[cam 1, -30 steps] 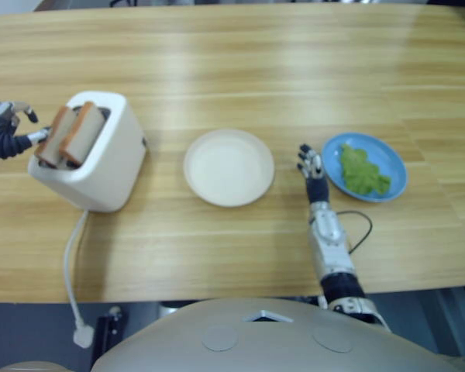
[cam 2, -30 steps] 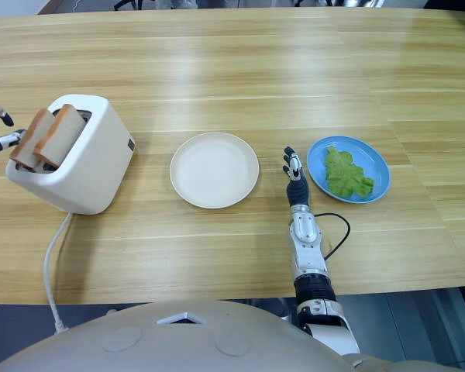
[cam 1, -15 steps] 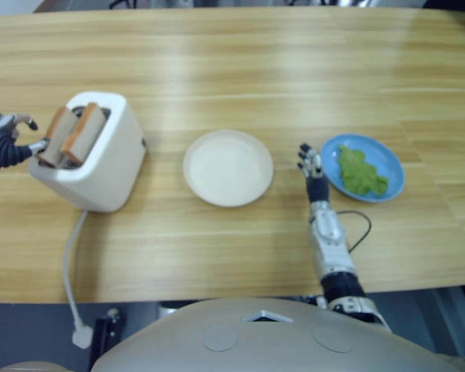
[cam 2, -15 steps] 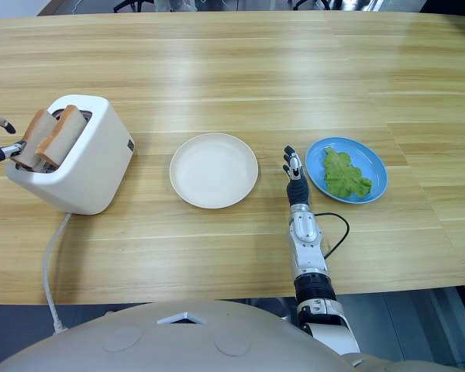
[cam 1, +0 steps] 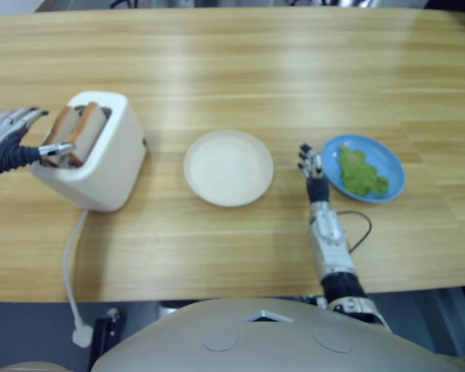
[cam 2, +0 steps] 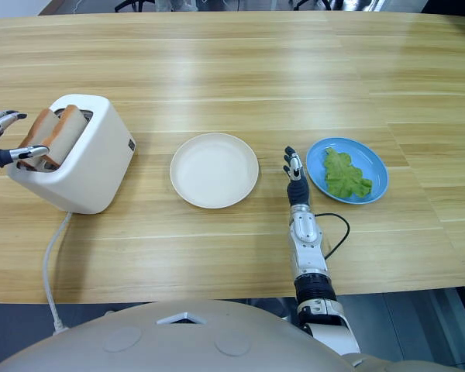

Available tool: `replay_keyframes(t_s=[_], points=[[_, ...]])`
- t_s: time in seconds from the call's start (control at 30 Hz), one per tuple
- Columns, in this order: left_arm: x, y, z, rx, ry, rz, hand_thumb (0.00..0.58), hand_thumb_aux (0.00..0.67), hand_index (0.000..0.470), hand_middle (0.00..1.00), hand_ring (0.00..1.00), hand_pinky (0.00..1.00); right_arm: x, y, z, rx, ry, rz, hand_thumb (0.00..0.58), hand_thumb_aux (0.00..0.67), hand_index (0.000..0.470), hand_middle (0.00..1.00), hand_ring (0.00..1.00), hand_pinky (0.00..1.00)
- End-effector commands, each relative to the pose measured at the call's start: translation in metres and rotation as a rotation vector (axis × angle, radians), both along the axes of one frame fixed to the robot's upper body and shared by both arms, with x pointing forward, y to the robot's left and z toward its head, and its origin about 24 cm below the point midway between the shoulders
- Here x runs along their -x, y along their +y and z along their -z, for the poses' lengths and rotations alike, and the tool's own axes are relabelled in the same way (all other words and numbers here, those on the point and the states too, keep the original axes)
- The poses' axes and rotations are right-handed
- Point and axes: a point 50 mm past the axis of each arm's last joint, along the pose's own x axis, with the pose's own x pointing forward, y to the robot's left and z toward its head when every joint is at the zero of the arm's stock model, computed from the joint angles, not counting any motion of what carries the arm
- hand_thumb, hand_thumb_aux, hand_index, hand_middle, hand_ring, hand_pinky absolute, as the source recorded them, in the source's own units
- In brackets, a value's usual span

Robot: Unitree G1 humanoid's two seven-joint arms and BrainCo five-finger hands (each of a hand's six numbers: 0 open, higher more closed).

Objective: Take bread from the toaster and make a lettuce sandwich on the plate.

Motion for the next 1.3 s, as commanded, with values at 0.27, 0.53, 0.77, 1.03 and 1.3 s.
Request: replay_keyframes(t_s=[0.27,0.53,0.77,1.03,1.3], points=[[0.005,0.014,0.011,-0.045,0.100,-0.047,0.000,0.000,0.000,0.00,0.00,0.00,0.006,-0.003,0.006,0.000,0.035,0.015,0.000,0.000,0.000,0.00,0.00,0.00],[0.005,0.015,0.007,-0.078,0.105,-0.027,0.000,0.000,0.000,0.00,0.00,0.00,0.007,-0.003,0.006,-0.001,0.035,0.019,0.000,0.000,0.000,0.00,0.00,0.00],[0.005,0.010,0.009,-0.067,0.112,0.002,0.000,0.000,0.000,0.00,0.00,0.00,0.007,-0.004,0.006,-0.001,0.035,0.021,0.000,0.000,0.000,0.00,0.00,0.00],[0.002,0.016,0.002,-0.114,0.070,-0.036,0.000,0.000,0.000,0.00,0.00,0.00,0.008,-0.005,0.006,-0.001,0.037,0.023,0.000,0.000,0.000,0.00,0.00,0.00],[0.004,0.025,0.004,-0.185,0.088,-0.072,0.000,0.000,0.000,0.00,0.00,0.00,0.009,-0.005,0.007,0.000,0.040,0.024,0.000,0.000,0.000,0.00,0.00,0.00]])
